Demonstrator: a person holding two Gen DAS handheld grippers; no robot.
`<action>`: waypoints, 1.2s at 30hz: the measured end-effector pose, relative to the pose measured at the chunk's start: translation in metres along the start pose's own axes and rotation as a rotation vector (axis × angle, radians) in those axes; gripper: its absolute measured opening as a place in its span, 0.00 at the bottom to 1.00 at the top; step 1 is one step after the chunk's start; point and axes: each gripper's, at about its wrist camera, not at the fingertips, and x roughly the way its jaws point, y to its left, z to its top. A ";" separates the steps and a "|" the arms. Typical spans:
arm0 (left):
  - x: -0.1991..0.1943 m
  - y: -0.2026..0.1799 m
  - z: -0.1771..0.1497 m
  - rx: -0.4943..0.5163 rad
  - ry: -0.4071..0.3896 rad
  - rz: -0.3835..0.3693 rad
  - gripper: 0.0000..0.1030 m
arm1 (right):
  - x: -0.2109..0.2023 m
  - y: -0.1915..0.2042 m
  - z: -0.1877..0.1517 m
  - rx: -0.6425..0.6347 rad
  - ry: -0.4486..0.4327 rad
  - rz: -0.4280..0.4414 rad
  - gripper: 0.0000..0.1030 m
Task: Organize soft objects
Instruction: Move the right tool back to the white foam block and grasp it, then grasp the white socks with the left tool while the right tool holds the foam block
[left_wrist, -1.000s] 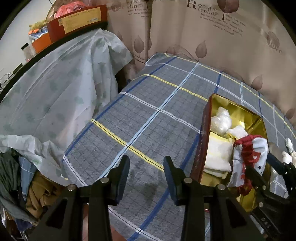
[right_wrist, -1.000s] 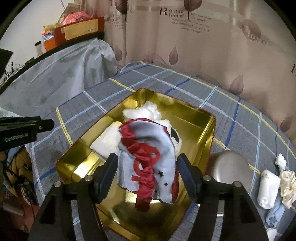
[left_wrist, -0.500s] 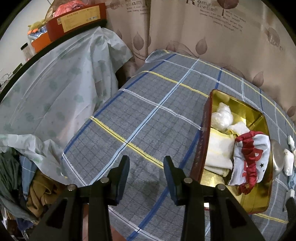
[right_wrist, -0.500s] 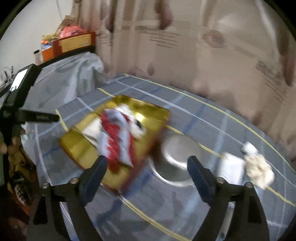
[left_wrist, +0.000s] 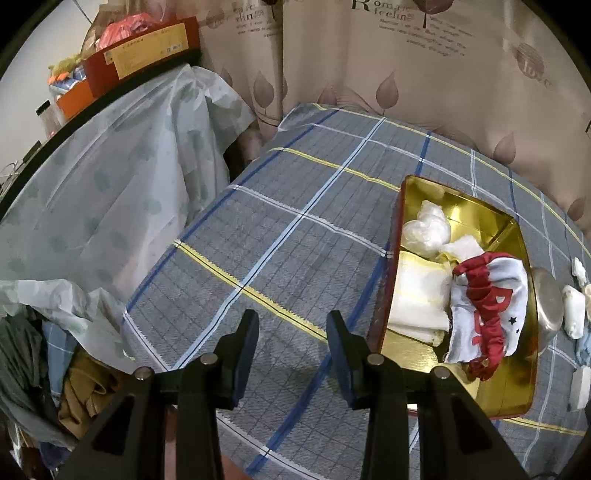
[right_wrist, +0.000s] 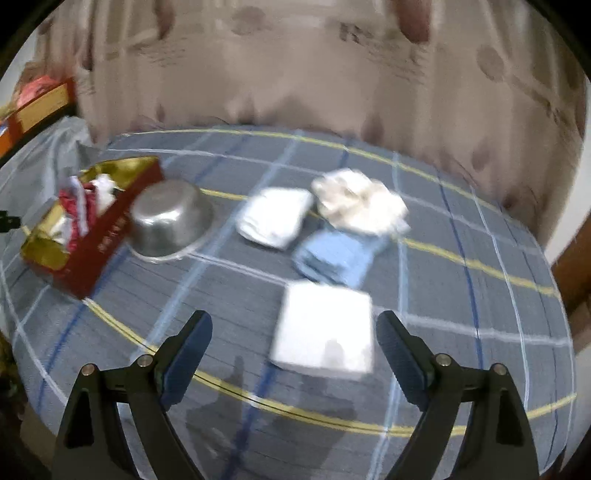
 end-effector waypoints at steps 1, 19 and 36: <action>0.000 -0.001 0.000 0.002 0.001 -0.004 0.37 | 0.004 -0.005 -0.002 0.018 0.013 0.002 0.90; -0.026 -0.031 -0.008 0.069 0.005 -0.042 0.38 | 0.055 -0.032 -0.011 0.158 0.082 0.010 0.94; -0.059 -0.175 -0.020 0.340 -0.003 -0.192 0.38 | 0.052 -0.033 -0.019 0.101 0.064 0.074 0.64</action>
